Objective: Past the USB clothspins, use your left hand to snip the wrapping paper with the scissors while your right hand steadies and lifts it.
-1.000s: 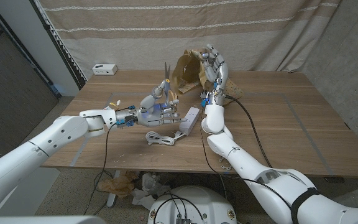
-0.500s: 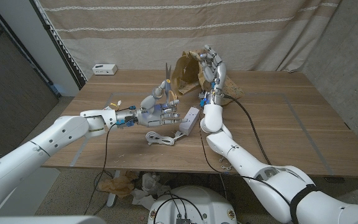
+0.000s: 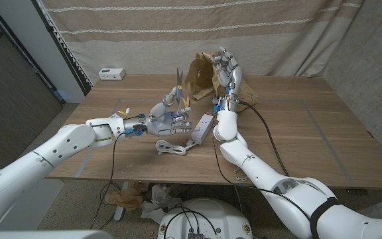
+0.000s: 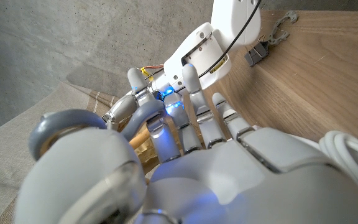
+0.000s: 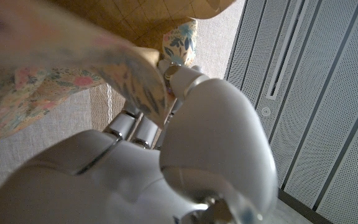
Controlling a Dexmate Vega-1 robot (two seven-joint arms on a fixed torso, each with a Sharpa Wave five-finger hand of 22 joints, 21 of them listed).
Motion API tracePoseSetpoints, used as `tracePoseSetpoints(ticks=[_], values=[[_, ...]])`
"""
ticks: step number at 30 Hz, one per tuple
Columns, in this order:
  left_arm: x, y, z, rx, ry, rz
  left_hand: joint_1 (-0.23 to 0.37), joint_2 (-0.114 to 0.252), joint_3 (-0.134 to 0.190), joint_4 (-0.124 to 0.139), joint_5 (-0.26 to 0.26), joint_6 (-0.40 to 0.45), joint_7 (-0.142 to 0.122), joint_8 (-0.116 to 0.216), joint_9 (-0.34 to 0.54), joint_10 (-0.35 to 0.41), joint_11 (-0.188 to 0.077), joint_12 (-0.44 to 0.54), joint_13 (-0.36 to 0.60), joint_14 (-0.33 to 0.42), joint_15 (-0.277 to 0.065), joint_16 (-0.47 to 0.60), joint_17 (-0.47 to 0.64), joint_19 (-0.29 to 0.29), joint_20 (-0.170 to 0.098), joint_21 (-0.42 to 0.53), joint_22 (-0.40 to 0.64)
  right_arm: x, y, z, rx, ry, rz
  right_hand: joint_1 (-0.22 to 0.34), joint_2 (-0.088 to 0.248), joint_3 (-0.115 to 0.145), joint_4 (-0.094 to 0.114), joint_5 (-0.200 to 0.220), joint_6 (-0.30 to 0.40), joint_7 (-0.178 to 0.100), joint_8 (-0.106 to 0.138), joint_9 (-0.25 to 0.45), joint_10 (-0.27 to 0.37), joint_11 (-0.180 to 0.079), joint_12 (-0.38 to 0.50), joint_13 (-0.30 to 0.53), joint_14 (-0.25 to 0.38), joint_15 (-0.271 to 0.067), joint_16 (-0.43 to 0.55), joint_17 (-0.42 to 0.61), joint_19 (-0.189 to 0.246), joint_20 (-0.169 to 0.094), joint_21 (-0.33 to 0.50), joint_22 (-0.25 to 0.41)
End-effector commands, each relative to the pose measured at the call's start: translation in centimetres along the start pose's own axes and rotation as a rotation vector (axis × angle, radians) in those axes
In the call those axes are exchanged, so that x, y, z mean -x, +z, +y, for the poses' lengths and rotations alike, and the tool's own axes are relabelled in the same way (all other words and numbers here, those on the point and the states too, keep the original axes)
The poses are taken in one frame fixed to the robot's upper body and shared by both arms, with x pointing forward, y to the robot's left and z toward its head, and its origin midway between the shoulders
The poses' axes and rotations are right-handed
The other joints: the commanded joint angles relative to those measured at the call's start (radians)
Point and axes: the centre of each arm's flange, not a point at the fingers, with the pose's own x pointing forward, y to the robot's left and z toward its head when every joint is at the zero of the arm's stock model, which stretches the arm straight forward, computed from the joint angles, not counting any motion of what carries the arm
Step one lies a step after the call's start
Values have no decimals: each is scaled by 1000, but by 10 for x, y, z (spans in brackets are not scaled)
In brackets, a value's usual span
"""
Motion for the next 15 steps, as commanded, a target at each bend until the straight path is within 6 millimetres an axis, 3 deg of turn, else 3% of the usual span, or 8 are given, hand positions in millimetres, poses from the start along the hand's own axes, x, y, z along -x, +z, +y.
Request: tracePoseSetpoints(ticks=[1,15], values=[[1,-2,1,4,-2,2,1,-1,4,-4,0,-15,62,4,6,-18,-31,1,5,-4,-121,3,3,-2,4,-7,1,2,10,0,-47,5,-12,4,53,150,154,1,-4,-2,-1,-1,3,-6,-1,4,89,-162,254,287,-2,-159,1,1],[-1,-1,-2,-15,-21,1,1,-4,2,-7,-2,-17,62,5,9,-23,-31,0,5,-4,-120,6,7,-4,4,-7,1,3,-2,4,-15,13,20,3,53,151,156,0,-3,-3,0,-2,4,-7,-3,3,88,-162,255,285,-4,-159,2,2]])
